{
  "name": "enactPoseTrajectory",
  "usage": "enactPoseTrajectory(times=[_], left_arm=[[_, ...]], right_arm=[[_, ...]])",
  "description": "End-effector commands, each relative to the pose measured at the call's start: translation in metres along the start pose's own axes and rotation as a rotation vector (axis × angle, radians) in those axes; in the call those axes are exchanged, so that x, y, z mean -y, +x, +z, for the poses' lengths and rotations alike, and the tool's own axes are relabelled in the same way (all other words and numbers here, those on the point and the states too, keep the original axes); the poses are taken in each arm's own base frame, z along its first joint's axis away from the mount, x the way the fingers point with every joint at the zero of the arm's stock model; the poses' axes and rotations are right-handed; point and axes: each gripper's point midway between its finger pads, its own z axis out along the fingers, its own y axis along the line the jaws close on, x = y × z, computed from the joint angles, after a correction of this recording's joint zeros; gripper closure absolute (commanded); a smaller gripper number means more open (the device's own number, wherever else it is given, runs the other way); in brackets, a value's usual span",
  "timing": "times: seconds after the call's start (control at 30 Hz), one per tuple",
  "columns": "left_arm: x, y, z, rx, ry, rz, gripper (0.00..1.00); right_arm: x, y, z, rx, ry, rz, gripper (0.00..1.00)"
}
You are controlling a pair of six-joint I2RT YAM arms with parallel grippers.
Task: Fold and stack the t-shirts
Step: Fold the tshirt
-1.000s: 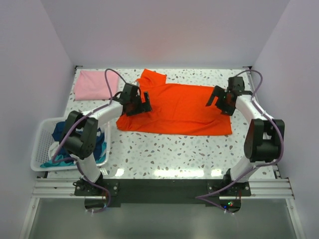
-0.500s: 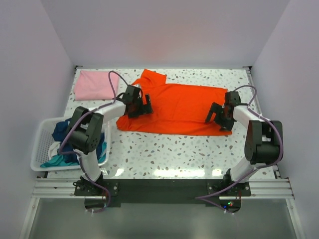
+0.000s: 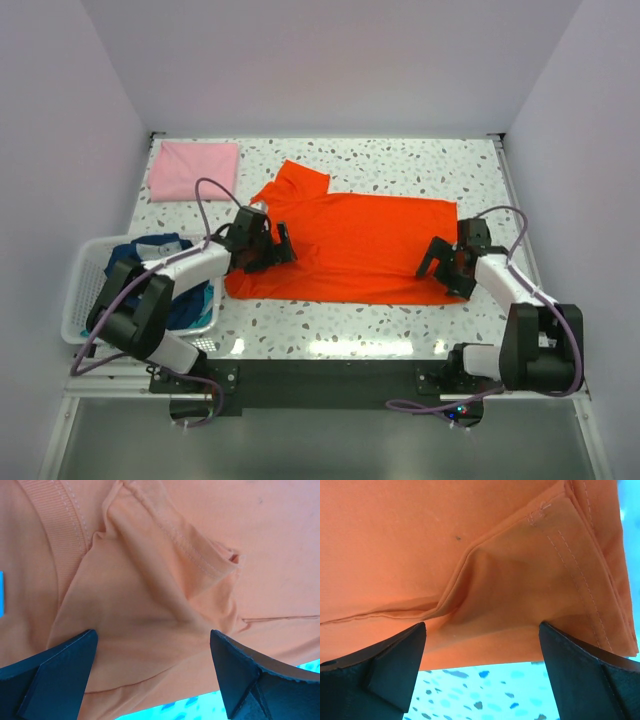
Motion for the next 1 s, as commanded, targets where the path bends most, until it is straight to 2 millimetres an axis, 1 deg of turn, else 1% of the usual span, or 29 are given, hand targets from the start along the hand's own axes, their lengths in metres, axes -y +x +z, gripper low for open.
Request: enactPoseTrajectory(times=[0.0, 0.03, 0.07, 0.1, 0.13, 0.17, 0.2, 0.23, 0.27, 0.3, 0.33, 0.37, 0.4, 0.43, 0.47, 0.5, 0.57, 0.63, 0.67, 0.7, 0.73, 0.77, 0.8, 0.83, 0.93, 0.97], left_arm=[[-0.013, 0.021, -0.018, -0.014, -0.063, -0.027, 0.00], [-0.012, 0.023, -0.023, -0.020, -0.075, -0.018, 0.00], [-0.010, 0.014, -0.029, 0.018, -0.088, -0.013, 0.00], [0.000, 0.000, -0.036, 0.049, -0.077, -0.004, 0.00], [0.008, -0.004, -0.041, 0.065, -0.076, 0.014, 0.00], [0.009, -0.010, -0.047, 0.090, -0.102, 0.027, 0.00], [0.023, -0.024, -0.055, 0.126, -0.087, 0.040, 0.00], [0.032, -0.022, -0.058, 0.127, -0.084, 0.066, 0.00], [0.037, -0.026, -0.058, 0.136, -0.086, 0.076, 0.00], [0.051, -0.035, -0.062, 0.154, -0.058, 0.092, 0.00], [0.062, -0.033, -0.061, 0.148, -0.039, 0.114, 0.00], [0.066, -0.030, -0.053, 0.126, -0.041, 0.129, 0.00], [0.080, -0.035, -0.054, 0.135, -0.019, 0.148, 0.00], [0.083, -0.034, -0.051, 0.122, -0.024, 0.159, 0.00], [0.090, -0.038, -0.044, 0.115, -0.032, 0.169, 0.00], [0.095, -0.035, -0.039, 0.106, -0.036, 0.186, 0.00], [0.099, -0.038, -0.028, 0.091, -0.066, 0.201, 0.00], [0.097, -0.034, -0.021, 0.066, -0.096, 0.212, 0.00], [0.094, -0.029, -0.011, 0.047, -0.115, 0.216, 0.01], [0.098, -0.027, -0.008, 0.041, -0.109, 0.227, 0.03], [0.097, -0.024, -0.004, 0.028, -0.115, 0.230, 0.05], [0.095, -0.020, 0.004, 0.012, -0.128, 0.236, 0.12], [0.095, -0.017, 0.007, 0.006, -0.137, 0.239, 0.15], [0.092, -0.013, 0.014, -0.004, -0.151, 0.242, 0.21], [0.087, -0.011, 0.022, -0.014, -0.188, 0.236, 0.27], [0.083, -0.012, 0.028, -0.009, -0.216, 0.237, 0.32]], right_arm=[[0.019, 0.030, -0.010, -0.072, 0.058, 0.027, 0.01], [0.014, 0.023, -0.016, -0.041, 0.039, 0.018, 0.01], [0.012, 0.020, -0.021, -0.037, 0.031, 0.005, 0.01], [0.010, 0.016, -0.025, -0.026, 0.025, -0.015, 0.01], [0.002, 0.003, -0.034, 0.016, 0.001, -0.031, 0.01], [0.000, -0.003, -0.039, 0.034, -0.004, -0.042, 0.01], [-0.001, -0.005, -0.044, 0.041, -0.005, -0.057, 0.01], [-0.005, -0.014, -0.052, 0.068, -0.015, -0.065, 0.01], [-0.006, -0.016, -0.056, 0.081, -0.017, -0.078, 0.01], [-0.007, -0.018, -0.059, 0.087, -0.018, -0.081, 0.01], [-0.008, -0.021, -0.062, 0.100, -0.024, -0.086, 0.01], [-0.009, -0.021, -0.063, 0.099, -0.028, -0.094, 0.01], [-0.009, -0.021, -0.064, 0.098, -0.028, -0.096, 0.01], [-0.008, -0.021, -0.063, 0.094, -0.021, -0.097, 0.01], [-0.006, -0.019, -0.062, 0.081, -0.007, -0.095, 0.01], [-0.004, -0.020, -0.061, 0.080, 0.004, -0.093, 0.01], [-0.003, -0.018, -0.059, 0.073, 0.010, -0.091, 0.01], [-0.001, -0.018, -0.059, 0.076, 0.019, -0.089, 0.01], [0.001, -0.018, -0.059, 0.079, 0.025, -0.089, 0.01], [0.002, -0.019, -0.060, 0.085, 0.032, -0.089, 0.01], [0.004, -0.021, -0.060, 0.095, 0.048, -0.088, 0.01], [0.005, -0.021, -0.061, 0.096, 0.054, -0.086, 0.01], [0.006, -0.021, -0.061, 0.094, 0.057, -0.086, 0.01], [0.006, -0.021, -0.061, 0.095, 0.056, -0.086, 0.01], [0.005, -0.021, -0.062, 0.097, 0.053, -0.088, 0.01], [0.006, -0.021, -0.062, 0.098, 0.054, -0.088, 0.01]])
